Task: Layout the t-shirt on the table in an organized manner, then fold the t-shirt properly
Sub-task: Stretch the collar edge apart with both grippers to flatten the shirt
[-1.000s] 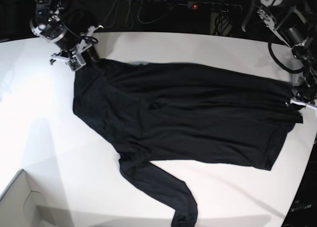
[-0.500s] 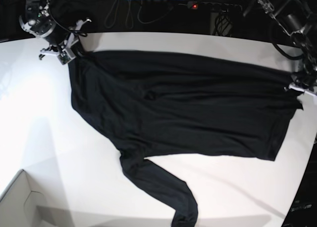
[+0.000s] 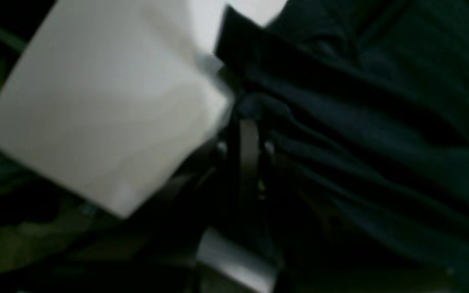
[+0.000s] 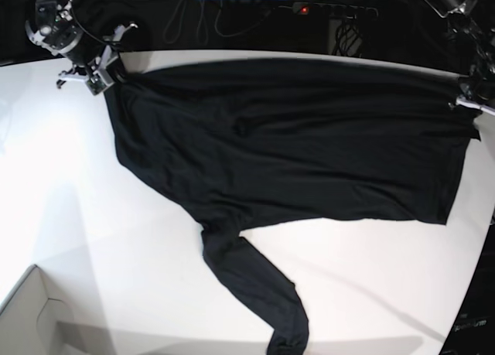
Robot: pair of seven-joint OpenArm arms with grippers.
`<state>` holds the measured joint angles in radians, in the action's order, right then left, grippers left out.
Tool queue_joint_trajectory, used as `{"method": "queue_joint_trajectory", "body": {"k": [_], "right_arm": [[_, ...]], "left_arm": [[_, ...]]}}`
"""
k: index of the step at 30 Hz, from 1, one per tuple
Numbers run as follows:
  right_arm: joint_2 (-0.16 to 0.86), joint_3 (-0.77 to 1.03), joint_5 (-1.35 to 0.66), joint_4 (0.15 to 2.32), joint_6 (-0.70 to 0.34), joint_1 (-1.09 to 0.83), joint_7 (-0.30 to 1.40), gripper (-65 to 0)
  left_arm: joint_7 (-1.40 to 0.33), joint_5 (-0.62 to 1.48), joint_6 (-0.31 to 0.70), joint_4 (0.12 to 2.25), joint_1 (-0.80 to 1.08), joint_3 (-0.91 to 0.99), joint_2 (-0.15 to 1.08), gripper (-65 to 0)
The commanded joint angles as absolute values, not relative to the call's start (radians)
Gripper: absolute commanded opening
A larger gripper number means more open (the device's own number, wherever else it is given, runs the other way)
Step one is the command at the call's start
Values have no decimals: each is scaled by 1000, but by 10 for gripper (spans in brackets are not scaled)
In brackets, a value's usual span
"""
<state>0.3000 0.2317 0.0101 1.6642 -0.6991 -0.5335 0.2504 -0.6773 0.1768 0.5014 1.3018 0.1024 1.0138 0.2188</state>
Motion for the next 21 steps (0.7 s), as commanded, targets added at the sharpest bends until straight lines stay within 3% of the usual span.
{"method": "queue_joint_trajectory", "body": {"k": [1, 7, 11, 14, 16, 19, 21], "right_arm": [[315, 240, 1, 1681, -698, -538, 246, -605], [312, 239, 1, 1681, -698, -541, 246, -605], [312, 243, 1, 1702, -698, -552, 246, -604], [311, 255, 1, 1736, -698, -567, 246, -594], [291, 285, 1, 1753, -698, -575, 246, -552], [269, 325, 1, 1756, -698, -573, 246, -465], [268, 338, 1, 1755, -698, -575, 246, -417]], "left_arm": [[-650, 186, 498, 1325, 94, 1020, 243, -649], [-664, 186, 498, 1323, 96, 1017, 243, -649], [-788, 186, 506, 1325, 88, 1021, 249, -648], [-817, 186, 615, 1334, 90, 1030, 249, -648], [-823, 180, 677, 1353, 91, 1061, 243, -648], [-823, 177, 687, 1354, 87, 1079, 243, -644], [-823, 177, 687, 1353, 87, 1081, 248, -608]]}}
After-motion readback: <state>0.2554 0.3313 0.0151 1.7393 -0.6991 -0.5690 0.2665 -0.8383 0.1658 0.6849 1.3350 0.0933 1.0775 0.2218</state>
